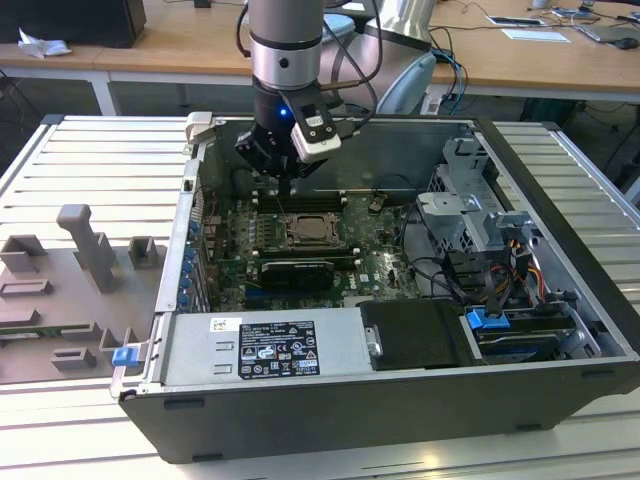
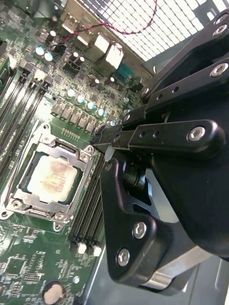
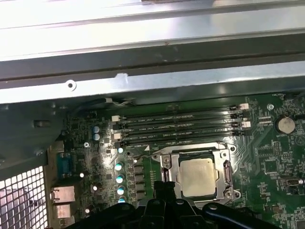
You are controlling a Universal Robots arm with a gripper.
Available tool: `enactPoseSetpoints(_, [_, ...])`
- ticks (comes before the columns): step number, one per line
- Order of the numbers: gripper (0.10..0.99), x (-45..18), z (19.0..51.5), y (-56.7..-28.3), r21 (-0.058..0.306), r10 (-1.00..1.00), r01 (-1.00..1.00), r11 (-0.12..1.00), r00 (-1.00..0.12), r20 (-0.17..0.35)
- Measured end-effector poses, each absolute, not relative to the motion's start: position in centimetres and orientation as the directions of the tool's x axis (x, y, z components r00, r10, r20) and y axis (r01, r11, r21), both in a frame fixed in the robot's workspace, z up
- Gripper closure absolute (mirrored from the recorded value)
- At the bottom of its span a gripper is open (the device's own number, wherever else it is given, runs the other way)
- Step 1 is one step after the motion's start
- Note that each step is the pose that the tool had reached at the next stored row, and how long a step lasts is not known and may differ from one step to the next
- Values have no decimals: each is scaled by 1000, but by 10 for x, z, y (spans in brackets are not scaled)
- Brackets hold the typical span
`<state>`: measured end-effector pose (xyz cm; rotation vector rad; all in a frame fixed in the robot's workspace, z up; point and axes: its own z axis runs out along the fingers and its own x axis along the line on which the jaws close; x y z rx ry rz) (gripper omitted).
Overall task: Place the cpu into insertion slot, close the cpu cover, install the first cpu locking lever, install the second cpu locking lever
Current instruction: 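Install the first cpu locking lever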
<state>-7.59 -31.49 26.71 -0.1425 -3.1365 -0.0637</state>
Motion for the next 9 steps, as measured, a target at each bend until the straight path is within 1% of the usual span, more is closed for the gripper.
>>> enactPoseSetpoints(9, [980,-84,267,-315,41,83,83,996,-997,3])
